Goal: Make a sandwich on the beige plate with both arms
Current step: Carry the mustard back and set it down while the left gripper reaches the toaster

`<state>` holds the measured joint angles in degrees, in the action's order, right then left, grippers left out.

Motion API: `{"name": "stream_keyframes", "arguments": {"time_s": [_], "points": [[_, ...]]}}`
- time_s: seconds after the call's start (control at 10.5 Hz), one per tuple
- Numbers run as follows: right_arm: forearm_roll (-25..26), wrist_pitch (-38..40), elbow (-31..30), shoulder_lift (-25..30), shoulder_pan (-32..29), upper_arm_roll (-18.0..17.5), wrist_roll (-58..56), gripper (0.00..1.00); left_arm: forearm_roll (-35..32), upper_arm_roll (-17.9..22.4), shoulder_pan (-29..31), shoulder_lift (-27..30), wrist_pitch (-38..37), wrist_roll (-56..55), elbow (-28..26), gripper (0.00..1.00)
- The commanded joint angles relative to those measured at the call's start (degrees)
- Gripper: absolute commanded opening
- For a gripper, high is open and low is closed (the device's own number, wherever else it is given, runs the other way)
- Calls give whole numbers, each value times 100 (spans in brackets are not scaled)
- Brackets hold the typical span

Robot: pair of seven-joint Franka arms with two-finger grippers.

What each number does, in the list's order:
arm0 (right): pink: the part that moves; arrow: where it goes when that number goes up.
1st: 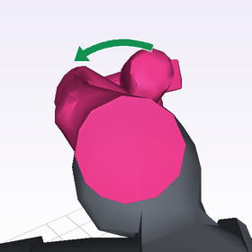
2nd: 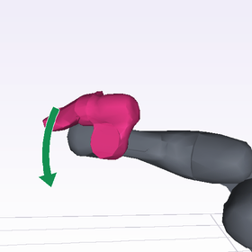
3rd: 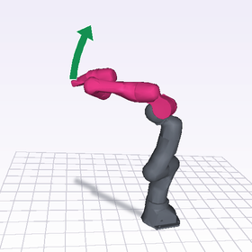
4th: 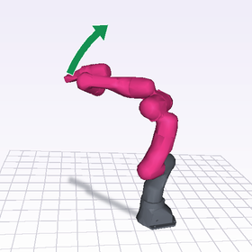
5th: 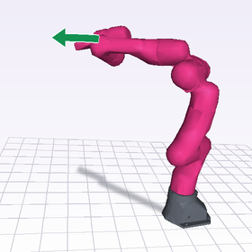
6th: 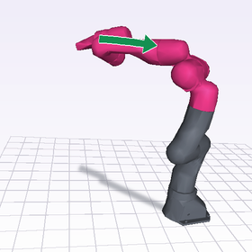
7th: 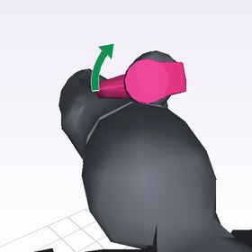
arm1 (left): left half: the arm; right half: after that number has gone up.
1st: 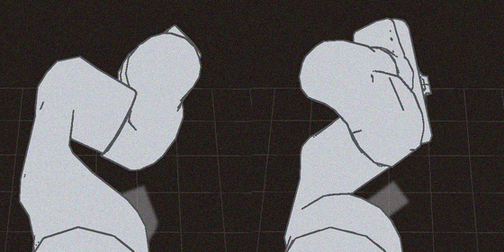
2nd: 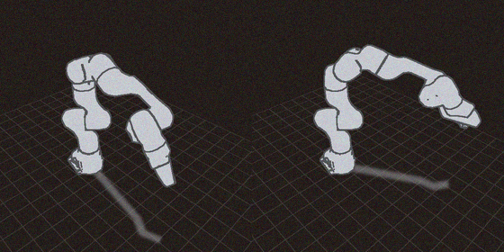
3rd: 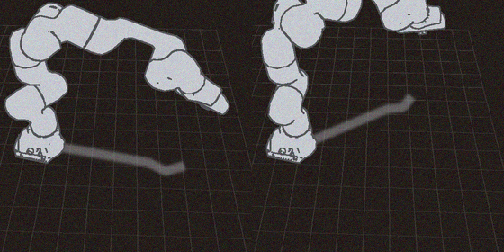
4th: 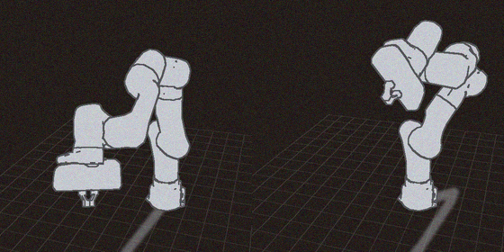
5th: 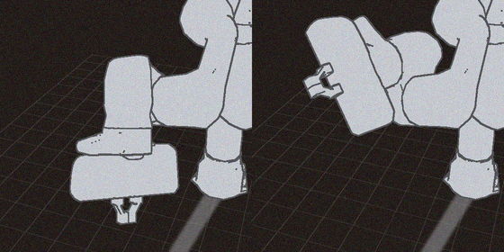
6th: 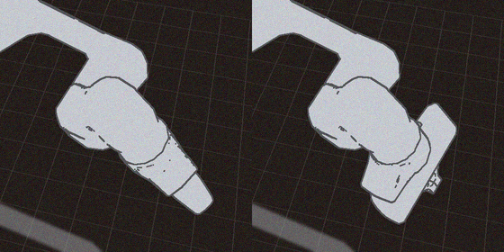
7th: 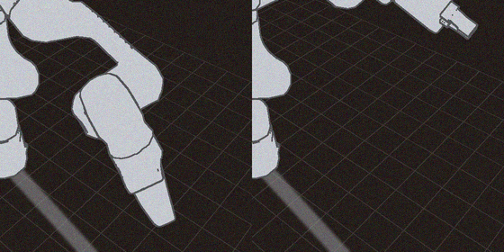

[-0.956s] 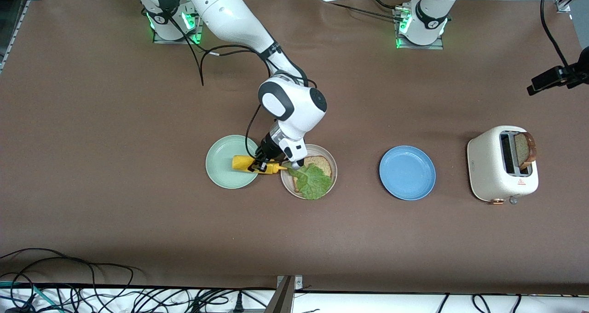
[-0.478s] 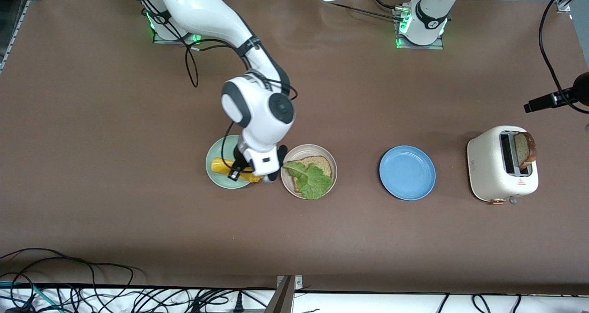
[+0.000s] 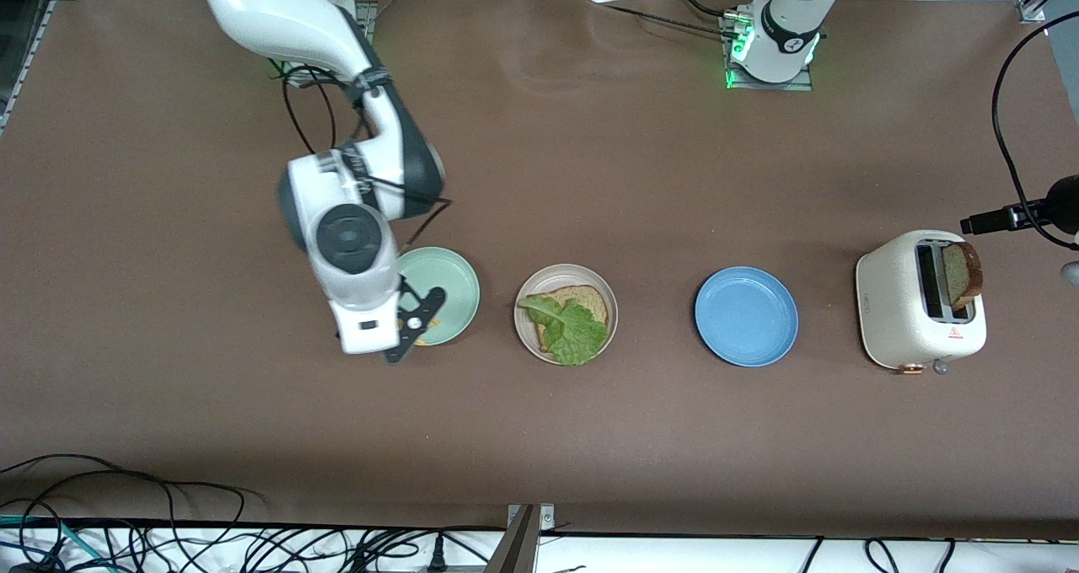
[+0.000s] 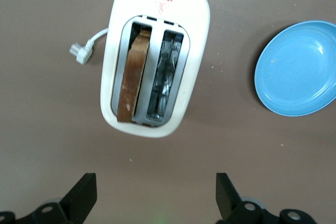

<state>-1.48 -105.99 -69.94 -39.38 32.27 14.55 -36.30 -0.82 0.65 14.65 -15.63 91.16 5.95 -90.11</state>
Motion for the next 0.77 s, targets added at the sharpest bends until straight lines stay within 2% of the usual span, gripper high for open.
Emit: {"name": "stream_keyframes", "arguments": {"time_s": [0.0,0.19,0.48,0.67], "points": [[-858,-666,-1430,1034,-508,-102,-673,6,-295,-48,257,-518,339,861,204,100],[-2078,-1115,-2327,1528,-1009,-93,-1717,6,-445,-48,319,-808,455,1101,178,100],[-3442,-1161,-2909,1740,-1529,-40,-3536,7,-446,-57,311,-967,639,1101,143,100],[-4225,-1135,-3348,1855,-1653,213,-4897,7,-454,-57,311,-1029,649,1101,143,98]]}}
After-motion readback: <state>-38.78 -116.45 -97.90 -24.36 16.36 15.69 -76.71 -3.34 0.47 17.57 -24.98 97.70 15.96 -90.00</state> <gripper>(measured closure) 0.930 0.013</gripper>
